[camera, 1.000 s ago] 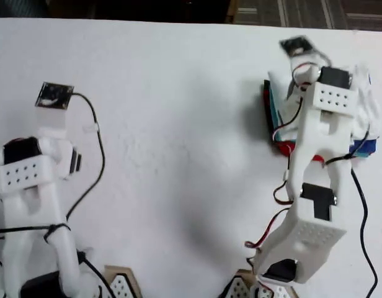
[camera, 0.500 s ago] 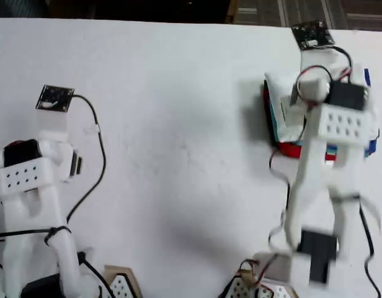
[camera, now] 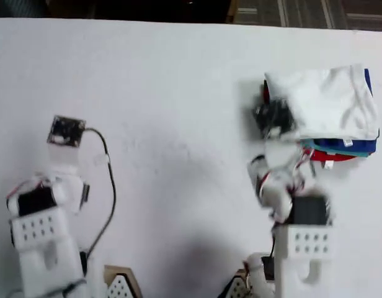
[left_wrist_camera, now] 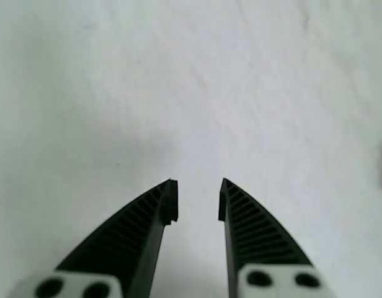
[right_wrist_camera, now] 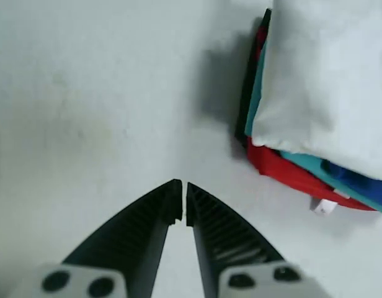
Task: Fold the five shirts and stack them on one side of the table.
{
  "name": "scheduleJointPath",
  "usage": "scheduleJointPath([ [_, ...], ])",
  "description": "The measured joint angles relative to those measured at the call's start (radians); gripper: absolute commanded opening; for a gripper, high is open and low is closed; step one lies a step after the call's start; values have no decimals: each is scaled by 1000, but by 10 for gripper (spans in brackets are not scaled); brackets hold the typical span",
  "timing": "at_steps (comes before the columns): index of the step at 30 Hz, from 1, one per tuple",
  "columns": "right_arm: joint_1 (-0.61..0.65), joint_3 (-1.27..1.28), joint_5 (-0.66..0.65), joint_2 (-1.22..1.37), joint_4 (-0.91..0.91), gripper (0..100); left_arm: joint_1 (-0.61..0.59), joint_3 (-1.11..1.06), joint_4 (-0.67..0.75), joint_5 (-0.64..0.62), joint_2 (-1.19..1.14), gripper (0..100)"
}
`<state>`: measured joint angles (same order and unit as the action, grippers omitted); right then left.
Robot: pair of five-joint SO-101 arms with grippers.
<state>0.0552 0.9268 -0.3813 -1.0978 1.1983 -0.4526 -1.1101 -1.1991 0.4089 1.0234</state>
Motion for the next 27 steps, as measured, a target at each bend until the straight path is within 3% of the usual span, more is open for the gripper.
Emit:
scheduleJointPath([
  [3,2,175,0,-181,-20,20,5,-143,0,0,163,132],
  [10,2,519,5,-638,-25,21,-129,-422,0,0,597,132],
  [14,-8,657,115,-661,-118,21,-137,-523,12,-129,747,135],
  [18,-32,753,252,-654,-245,21,-28,-559,81,-278,772,135],
  [23,-5,756,275,-658,-278,21,176,-563,104,-304,775,133],
  [27,58,756,275,-658,-189,21,299,-563,17,-304,775,133],
])
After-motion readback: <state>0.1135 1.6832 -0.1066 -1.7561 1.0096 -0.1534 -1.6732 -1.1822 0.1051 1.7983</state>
